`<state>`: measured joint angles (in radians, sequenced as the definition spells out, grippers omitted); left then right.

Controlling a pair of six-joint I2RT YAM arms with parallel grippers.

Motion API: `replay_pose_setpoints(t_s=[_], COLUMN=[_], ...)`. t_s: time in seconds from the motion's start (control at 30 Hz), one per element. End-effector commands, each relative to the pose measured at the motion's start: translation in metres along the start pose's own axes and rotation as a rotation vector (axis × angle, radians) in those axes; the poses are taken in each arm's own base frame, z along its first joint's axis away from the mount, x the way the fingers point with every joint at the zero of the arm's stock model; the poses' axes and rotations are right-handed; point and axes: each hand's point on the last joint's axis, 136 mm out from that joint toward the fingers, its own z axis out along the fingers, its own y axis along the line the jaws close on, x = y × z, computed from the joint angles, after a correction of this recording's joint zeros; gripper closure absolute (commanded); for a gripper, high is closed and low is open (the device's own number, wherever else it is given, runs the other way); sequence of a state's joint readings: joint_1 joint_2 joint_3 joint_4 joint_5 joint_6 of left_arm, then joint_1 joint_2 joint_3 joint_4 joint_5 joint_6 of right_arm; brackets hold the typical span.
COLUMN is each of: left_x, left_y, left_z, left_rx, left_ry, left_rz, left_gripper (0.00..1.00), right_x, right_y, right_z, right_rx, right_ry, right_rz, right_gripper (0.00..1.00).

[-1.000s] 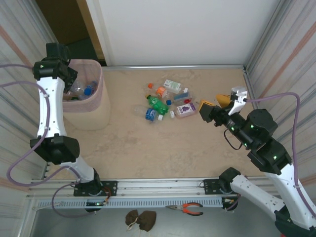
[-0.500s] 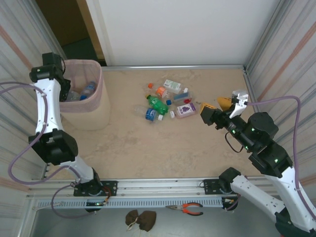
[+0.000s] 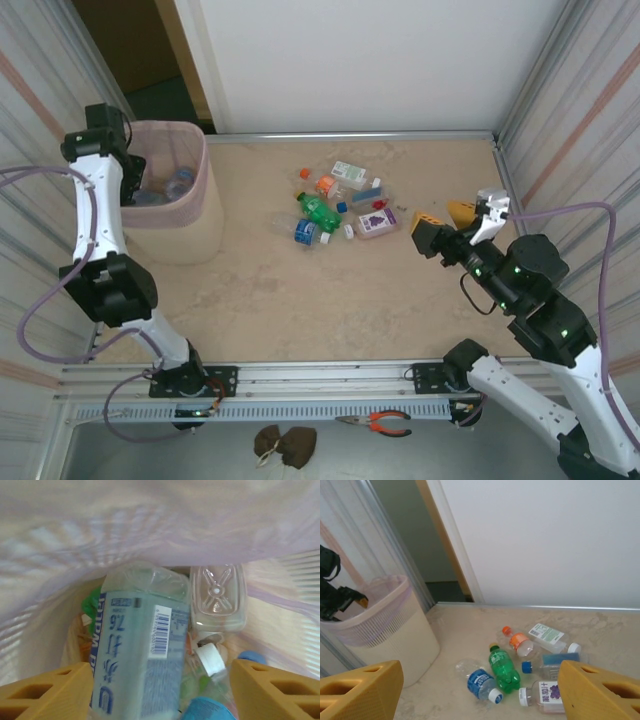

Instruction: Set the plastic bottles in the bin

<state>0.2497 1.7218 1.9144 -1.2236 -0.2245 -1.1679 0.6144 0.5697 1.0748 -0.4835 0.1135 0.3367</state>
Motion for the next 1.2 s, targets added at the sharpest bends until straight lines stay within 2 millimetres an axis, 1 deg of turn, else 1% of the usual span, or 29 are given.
replay_pose_setpoints(t_s=[0.0,0.1,0.3,0.37,0.43,0.53,0.67,0.73,0.8,0.93,1.03,1.17], left_x=[-0.008,-0.009,-0.005,-0.002,0.003,0.016,0.045,0.054,0.071,0.105,0.135,0.192], left_y=[-0.011,-0.018,-0.038,-0.048,-0.062,-0.082,-0.105,-0.106,-0.109,-0.106,-0.101,-0.089], left_z=[-0.026,-0.041,-0.066,-0.076,-0.09,-0.109,-0.148,-0.162,-0.185,-0.221,-0.238,-0.254], left_rx=[0.088,0.141,0.263,0.323,0.416,0.563,0.832,0.895,1.014,1.148,1.208,1.305], left_ry=[-0.021,-0.031,-0.039,-0.041,-0.048,-0.043,-0.034,-0.045,-0.038,-0.066,-0.072,-0.036], left_rz=[-0.01,0.013,0.094,0.145,0.22,0.336,0.53,0.576,0.677,0.86,0.976,1.18], left_gripper=[0.24,0.23,0.28,0.3,0.3,0.32,0.33,0.34,0.35,0.37,0.37,0.39], right_x=[0.001,0.002,0.004,0.005,0.008,0.016,0.031,0.038,0.047,0.06,0.07,0.08], right_y=[-0.006,-0.007,-0.01,-0.011,-0.016,-0.022,-0.026,-0.029,-0.032,-0.038,-0.043,-0.056], right_z=[-0.004,-0.005,-0.006,-0.006,-0.004,0.002,0.015,0.022,0.03,0.044,0.053,0.062], right_rx=[0.029,0.033,0.045,0.051,0.082,0.119,0.15,0.174,0.2,0.232,0.238,0.282], right_ry=[-0.007,-0.006,-0.002,0.001,0.014,0.055,0.131,0.176,0.226,0.293,0.339,0.371], right_rz=[0.011,0.013,0.021,0.027,0.038,0.042,0.055,0.059,0.064,0.096,0.149,0.242], right_gripper=[0.2,0.2,0.2,0.2,0.2,0.2,0.2,0.2,0.2,0.2,0.2,0.2])
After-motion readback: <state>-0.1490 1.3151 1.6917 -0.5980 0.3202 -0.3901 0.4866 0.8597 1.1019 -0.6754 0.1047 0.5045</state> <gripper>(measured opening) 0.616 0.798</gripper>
